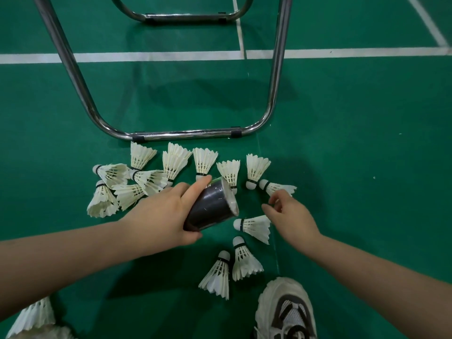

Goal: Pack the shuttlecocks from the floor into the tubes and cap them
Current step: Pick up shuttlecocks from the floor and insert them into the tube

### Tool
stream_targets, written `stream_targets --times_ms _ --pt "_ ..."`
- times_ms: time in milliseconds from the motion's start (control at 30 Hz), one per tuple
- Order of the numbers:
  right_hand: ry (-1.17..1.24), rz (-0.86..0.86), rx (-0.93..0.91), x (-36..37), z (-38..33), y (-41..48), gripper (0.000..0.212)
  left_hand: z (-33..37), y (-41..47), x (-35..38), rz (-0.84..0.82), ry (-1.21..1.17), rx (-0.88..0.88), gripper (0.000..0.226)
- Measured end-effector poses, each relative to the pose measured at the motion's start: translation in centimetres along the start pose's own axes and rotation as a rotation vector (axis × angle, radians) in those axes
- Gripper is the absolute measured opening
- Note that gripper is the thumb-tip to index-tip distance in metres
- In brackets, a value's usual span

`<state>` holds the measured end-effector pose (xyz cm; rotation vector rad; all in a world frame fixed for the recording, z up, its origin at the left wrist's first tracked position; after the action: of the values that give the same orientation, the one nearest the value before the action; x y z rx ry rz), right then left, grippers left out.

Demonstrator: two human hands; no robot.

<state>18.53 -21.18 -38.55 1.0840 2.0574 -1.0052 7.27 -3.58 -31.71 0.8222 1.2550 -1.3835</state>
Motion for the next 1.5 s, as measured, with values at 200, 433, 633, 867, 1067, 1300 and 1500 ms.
stream_targets --times_ms 200,433,633,867,1067,1300,1500 --pt "-0.088 -0.098 0.081 1.9 2.6 -0.6 0.034 0.4 0.3 0.1 0.001 -0.013 -0.009 0.104" --pt "0.16 -0.097 0.141 3.4 3.3 -0.5 0.017 0.8 0.6 0.2 0.0 0.007 -0.003 0.104" --pt "0.702 0.244 0.106 -3.8 0.4 0.8 0.024 -0.2 0.3 0.2 0.007 0.009 -0.027 0.105" --pt "0.769 -0.123 -0.155 -1.9 -8.3 -2.0 0.021 0.1 0.1 -0.3 0.008 -0.014 -0.028 0.104" --pt "0.693 -0.447 -0.174 0.3 -10.7 -3.9 0.027 0.4 -0.5 -1.3 0.021 0.009 0.019 0.104" --pt "0.583 -0.723 -0.241 1.5 -12.7 -6.6 0.051 1.3 -1.4 -2.4 0.0 0.031 0.065 0.104" --pt "0.492 -0.84 -0.26 2.1 -12.6 -7.4 0.048 3.6 -1.2 -2.3 -0.024 0.085 0.103 0.102"
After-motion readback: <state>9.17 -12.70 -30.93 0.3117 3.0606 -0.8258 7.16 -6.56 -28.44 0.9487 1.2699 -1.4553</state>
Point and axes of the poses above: each hand's wrist, its own y-axis towards the middle knuckle, its own x-axis out of the palm, z = x × y, the point moved 10 cm from there along y, towards the middle knuckle, and after that the axes turned 8 degrees about z, right-handed, at the moved point
